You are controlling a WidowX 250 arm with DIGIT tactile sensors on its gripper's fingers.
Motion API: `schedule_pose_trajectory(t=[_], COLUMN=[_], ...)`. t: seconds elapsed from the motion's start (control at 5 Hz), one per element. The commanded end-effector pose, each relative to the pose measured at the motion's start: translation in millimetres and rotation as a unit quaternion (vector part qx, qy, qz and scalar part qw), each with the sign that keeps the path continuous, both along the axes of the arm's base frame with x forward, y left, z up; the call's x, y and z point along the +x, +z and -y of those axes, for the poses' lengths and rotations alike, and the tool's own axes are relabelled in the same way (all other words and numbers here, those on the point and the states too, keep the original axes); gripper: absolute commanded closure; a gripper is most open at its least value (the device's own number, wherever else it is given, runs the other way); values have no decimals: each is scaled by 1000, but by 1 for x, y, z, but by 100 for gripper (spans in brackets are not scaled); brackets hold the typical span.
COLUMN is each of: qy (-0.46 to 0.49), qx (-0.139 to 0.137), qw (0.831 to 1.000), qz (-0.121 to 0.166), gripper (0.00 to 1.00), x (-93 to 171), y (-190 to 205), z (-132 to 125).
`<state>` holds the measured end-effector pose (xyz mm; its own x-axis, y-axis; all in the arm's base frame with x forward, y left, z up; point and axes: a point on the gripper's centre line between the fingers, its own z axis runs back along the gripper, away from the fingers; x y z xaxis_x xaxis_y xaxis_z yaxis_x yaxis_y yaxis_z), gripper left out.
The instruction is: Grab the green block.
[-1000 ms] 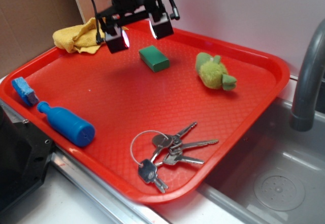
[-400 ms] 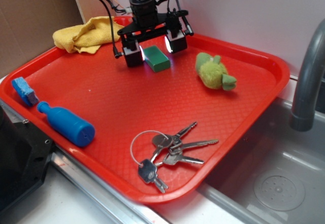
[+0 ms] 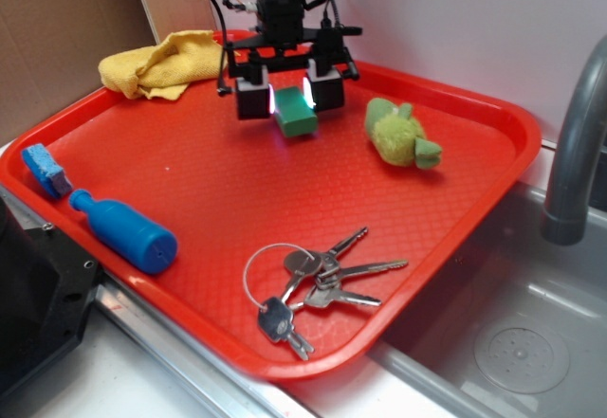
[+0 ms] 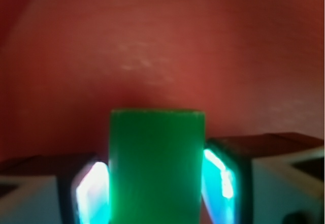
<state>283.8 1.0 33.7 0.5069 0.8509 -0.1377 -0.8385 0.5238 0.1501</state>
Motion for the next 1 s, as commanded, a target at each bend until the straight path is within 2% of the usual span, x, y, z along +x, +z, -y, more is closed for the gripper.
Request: schedule_pose_trajectory(t=[0.0, 0.2, 0.4, 0.6, 0.8], qy=[-196, -268, -289, -282, -261], qx=[-47, -13, -42, -22, -13], qw=[967, 942, 935, 938, 947], qz=[154, 203, 202, 201, 188], gripper=[96, 100, 100, 100, 100], x=[-18, -38, -52, -61, -54], y=[105, 154, 203, 200, 193], z=[-2, -14, -22, -29, -37])
